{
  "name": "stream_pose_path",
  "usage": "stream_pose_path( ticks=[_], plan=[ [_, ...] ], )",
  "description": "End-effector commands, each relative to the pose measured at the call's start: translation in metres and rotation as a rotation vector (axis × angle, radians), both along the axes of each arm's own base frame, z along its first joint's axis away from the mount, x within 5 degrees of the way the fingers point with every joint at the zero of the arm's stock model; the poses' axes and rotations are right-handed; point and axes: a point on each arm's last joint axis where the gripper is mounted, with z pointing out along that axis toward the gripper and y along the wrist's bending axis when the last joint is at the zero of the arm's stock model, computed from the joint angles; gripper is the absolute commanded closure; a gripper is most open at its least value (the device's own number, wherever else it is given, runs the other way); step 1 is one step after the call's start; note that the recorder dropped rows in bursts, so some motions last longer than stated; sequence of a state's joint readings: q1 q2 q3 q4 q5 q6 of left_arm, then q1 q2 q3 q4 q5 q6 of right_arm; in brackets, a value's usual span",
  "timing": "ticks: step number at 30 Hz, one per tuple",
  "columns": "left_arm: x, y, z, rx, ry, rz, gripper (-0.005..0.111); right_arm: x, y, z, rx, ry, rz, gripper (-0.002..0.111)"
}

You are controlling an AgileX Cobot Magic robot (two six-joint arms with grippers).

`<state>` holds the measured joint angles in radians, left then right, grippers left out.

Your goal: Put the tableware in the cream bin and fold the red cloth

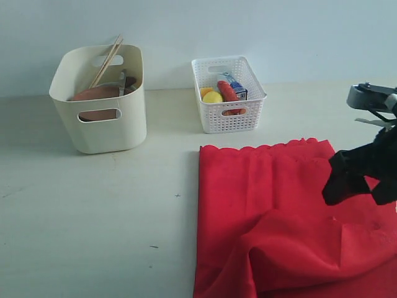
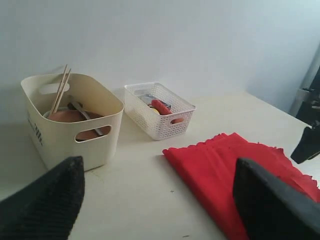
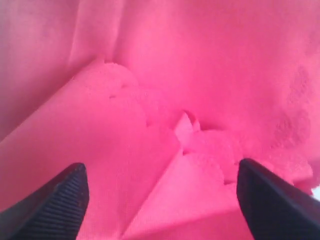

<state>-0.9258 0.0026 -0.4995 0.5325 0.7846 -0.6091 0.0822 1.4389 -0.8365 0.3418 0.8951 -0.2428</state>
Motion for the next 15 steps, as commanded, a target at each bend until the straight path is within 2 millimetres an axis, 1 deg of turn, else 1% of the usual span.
stream_pose_path(
  ticks=[1, 4, 6, 10, 12, 15],
  plan=[
    [0.000, -0.001, -0.002, 0.001, 0.006, -0.005, 0.029, 0.025, 0.001, -0.018, -0.001, 0.054, 0.076, 0.031],
    [0.000, -0.001, -0.002, -0.001, 0.008, -0.007, 0.029, 0.030, 0.002, -0.042, -0.004, 0.139, 0.142, 0.031],
    [0.000, -0.001, -0.002, -0.001, 0.008, -0.007, 0.029, 0.035, 0.002, -0.053, -0.005, 0.147, 0.143, 0.031],
    [0.000, -0.001, -0.002, -0.002, 0.010, -0.008, 0.029, 0.039, 0.003, -0.066, -0.008, 0.169, 0.150, 0.031],
    [0.000, -0.001, -0.002, -0.002, 0.010, -0.008, 0.029, 0.040, 0.006, -0.069, 0.031, 0.194, 0.172, 0.032],
    [0.000, -0.001, -0.002, -0.003, 0.011, -0.009, 0.029, 0.038, 0.013, -0.071, 0.106, 0.220, 0.236, 0.037]
  ],
)
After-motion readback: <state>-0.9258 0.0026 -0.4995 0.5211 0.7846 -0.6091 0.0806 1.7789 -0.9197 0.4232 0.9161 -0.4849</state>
